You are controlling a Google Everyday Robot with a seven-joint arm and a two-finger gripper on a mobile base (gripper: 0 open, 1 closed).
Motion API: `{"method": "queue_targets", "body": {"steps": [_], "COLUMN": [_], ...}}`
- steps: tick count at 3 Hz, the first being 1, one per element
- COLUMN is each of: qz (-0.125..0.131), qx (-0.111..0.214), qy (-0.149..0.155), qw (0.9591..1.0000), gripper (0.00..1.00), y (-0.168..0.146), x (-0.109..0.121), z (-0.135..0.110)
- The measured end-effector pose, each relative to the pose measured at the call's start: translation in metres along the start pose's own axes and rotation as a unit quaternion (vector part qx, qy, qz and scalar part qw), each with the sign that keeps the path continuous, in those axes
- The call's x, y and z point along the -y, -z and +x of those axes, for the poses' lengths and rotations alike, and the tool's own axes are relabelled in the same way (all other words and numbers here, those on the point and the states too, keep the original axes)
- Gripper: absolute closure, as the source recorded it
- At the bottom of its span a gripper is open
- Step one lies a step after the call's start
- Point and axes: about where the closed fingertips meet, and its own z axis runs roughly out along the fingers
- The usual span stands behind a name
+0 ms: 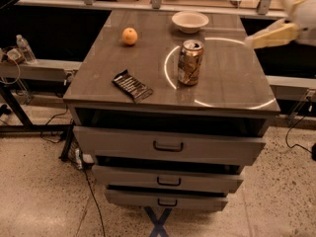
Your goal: Place orange can upright
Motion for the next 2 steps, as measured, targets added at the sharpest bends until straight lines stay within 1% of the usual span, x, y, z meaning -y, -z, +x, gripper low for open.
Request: {"method": "queue_targets", "body": {"steps": [1,2], "qz": [0.136,0.2], "qx": [-0.024,-0.019], "qy": [0.047,0.062], "qw": [0.9893,0.9775], "gripper": [0.0,0.0], "y": [0.094,0.127], "x": [0.032,0.049], "z": [-0.063,-0.089]}}
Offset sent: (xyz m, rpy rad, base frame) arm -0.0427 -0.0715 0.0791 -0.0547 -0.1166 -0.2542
